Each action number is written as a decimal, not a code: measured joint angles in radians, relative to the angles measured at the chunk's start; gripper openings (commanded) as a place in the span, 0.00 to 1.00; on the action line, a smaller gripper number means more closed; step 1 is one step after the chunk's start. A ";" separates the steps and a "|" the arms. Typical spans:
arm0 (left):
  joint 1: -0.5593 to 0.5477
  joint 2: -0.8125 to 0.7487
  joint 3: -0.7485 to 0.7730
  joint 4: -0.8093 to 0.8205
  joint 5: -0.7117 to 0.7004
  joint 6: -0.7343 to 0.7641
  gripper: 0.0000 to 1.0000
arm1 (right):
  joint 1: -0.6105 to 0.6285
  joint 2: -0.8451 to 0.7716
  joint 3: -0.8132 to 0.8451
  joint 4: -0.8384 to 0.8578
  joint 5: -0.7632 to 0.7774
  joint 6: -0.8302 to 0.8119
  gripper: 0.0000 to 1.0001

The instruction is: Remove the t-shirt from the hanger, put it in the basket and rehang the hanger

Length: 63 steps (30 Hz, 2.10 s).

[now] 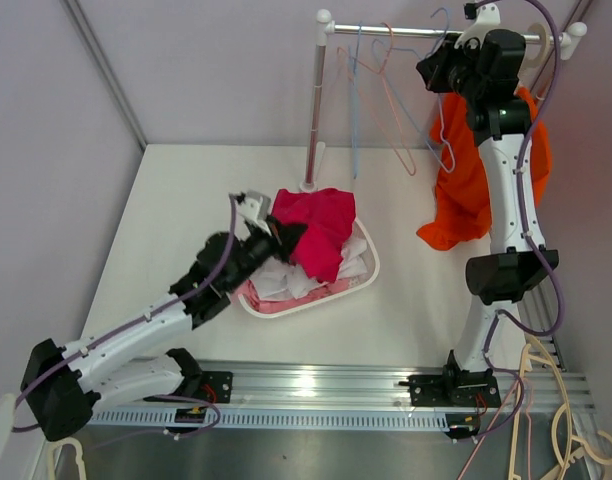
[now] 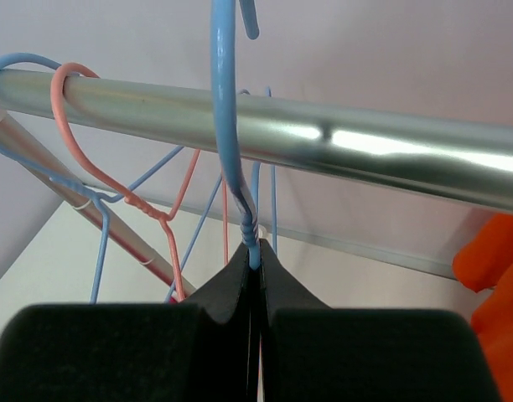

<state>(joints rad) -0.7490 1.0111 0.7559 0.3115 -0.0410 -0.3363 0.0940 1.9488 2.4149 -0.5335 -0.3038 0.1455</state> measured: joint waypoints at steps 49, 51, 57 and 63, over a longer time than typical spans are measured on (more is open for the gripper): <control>-0.227 -0.045 -0.059 -0.271 -0.604 -0.119 0.99 | -0.223 -0.309 -0.172 -0.153 0.169 -0.069 0.73; -0.233 -0.045 -0.054 -0.271 -0.604 -0.100 0.99 | -0.243 -0.281 -0.131 -0.169 0.187 -0.071 0.73; -0.237 -0.049 -0.025 -0.260 -0.604 -0.038 0.99 | -0.286 -0.233 -0.112 -0.176 0.199 -0.070 0.72; -0.238 -0.044 -0.012 -0.218 -0.603 0.005 1.00 | -0.298 -0.158 -0.081 -0.156 0.208 -0.067 0.71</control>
<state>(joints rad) -0.9867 0.9668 0.7437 0.0933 -0.6441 -0.3313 -0.2035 1.7905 2.3337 -0.6891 -0.0959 0.0788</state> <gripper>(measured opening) 0.994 0.718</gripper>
